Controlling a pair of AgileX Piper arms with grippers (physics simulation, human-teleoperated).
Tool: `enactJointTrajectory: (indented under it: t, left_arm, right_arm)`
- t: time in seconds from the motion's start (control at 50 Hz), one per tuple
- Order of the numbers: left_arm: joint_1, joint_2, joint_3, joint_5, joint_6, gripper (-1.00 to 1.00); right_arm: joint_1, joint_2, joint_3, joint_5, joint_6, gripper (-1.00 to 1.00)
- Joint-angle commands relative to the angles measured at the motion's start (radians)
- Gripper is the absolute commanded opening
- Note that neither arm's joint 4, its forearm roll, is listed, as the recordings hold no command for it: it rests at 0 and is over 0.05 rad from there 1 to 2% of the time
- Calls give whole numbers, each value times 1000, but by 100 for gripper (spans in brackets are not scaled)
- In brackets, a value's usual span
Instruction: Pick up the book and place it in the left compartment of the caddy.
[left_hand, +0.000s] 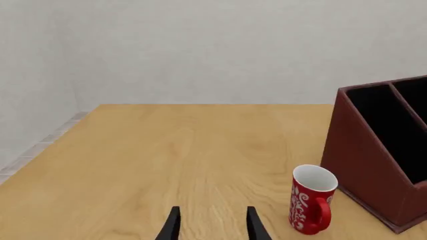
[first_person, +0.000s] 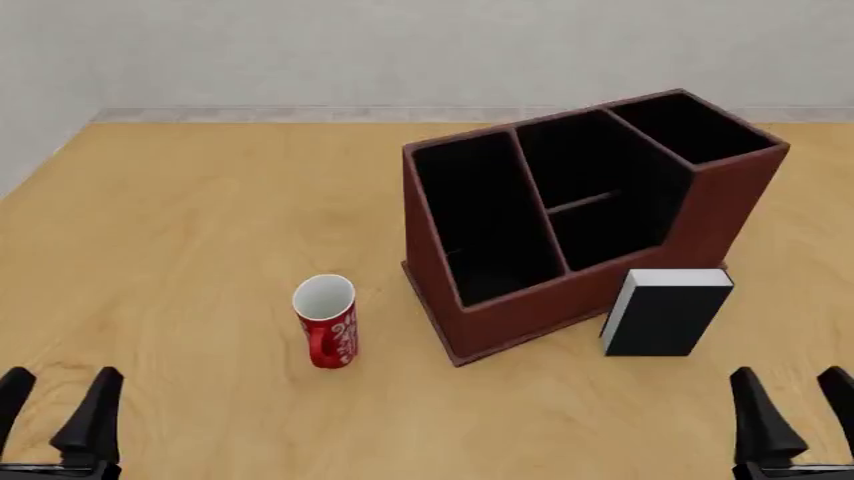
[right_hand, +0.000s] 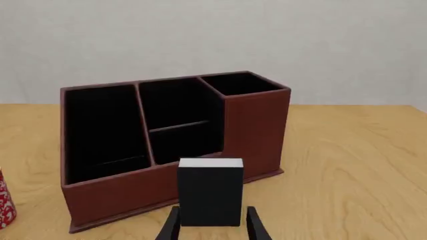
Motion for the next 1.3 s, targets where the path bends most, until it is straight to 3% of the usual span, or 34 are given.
enactJointTrajectory:
  t: [0.02,0.38,0.54,0.62,0.64,0.68,0.8,0.84,0.86,0.9,0.94,1.06,1.3]
  left_arm:
    - [0,5,-3,-1,0,100]
    - [0,5,-3,-1,0,100]
    - [0,5,-3,-1,0,100]
    - [0,5,-3,-1,0,100]
    - [0,5,-3,-1,0,100]
    - [0,5,-3,-1,0,100]
    - [0,5,-3,-1,0,100]
    - [0,5,-3,-1,0,100]
    - [0,5,-3,-1,0,100]
    - [0,5,-3,-1,0,100]
    - [0,5,-3,-1,0,100]
    - [0,5,-3,-1,0,100]
    - [0,5,-3,-1,0,100]
  right_arm:
    - [-8,-1,-1,3,-1,100]
    - [-9,7,-35,34,-48,100]
    - [53,8,-160,166,-189,100]
    - [74,57,-228,223,-299,100]
    - [74,57,-228,223,-299,100]
    - [85,91,-260,242,-366,100]
    - [123,178,-310,275,-481,100]
    - [133,187,-316,280,-497,100]
    - [161,221,-318,295,-549,100]
    - [169,236,-324,303,-557,100]
    - [170,262,-331,318,-618,100]
    - [159,331,-377,365,-704,100]
    - [142,405,-491,504,-938,100]
